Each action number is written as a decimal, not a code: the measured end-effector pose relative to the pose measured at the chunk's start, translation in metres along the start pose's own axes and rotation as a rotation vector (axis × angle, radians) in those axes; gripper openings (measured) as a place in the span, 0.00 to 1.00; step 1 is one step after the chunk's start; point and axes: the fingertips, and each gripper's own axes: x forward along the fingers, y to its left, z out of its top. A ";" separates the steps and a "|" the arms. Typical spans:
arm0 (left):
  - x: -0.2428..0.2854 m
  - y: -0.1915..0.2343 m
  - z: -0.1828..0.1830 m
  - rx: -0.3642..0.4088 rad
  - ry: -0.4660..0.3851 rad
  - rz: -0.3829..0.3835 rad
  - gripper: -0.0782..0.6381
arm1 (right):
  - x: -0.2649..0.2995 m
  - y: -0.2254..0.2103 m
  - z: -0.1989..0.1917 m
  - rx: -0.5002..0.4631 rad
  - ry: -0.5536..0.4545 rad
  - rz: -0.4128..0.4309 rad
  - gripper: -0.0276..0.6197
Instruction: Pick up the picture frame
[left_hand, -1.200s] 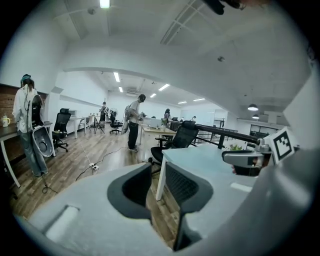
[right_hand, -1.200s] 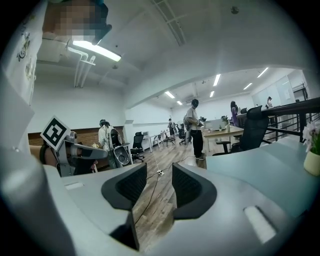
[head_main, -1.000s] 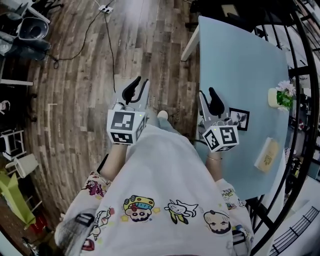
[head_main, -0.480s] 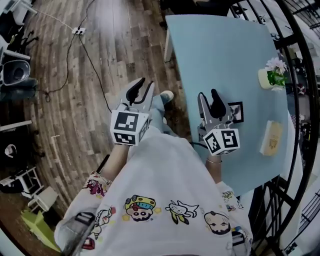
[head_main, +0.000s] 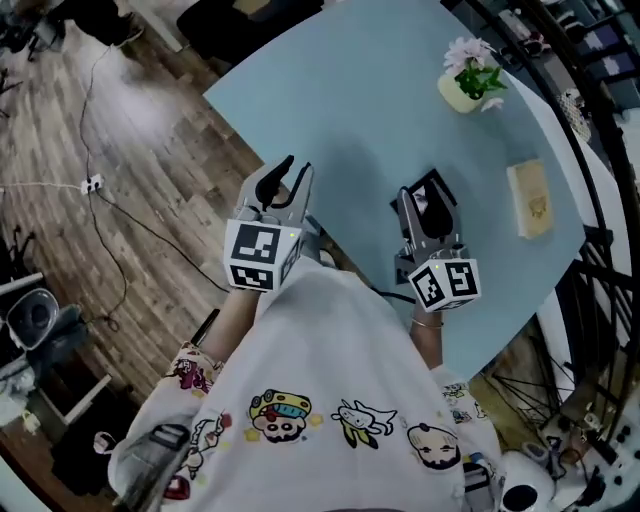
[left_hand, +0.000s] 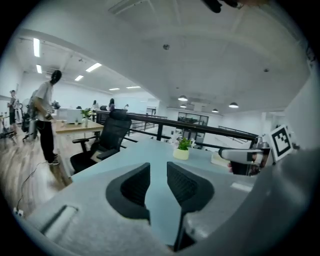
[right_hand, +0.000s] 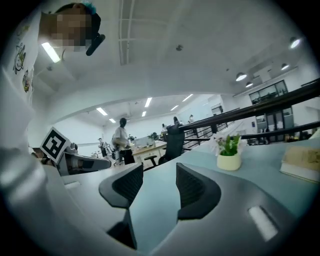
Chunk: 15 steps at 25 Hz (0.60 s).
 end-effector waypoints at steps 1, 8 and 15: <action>0.015 -0.005 0.006 0.022 0.007 -0.047 0.25 | -0.002 -0.011 0.002 0.013 -0.012 -0.049 0.35; 0.093 -0.049 0.034 0.141 0.051 -0.351 0.25 | -0.031 -0.066 0.011 0.065 -0.082 -0.365 0.35; 0.133 -0.100 0.037 0.229 0.103 -0.605 0.25 | -0.080 -0.094 0.005 0.106 -0.127 -0.654 0.35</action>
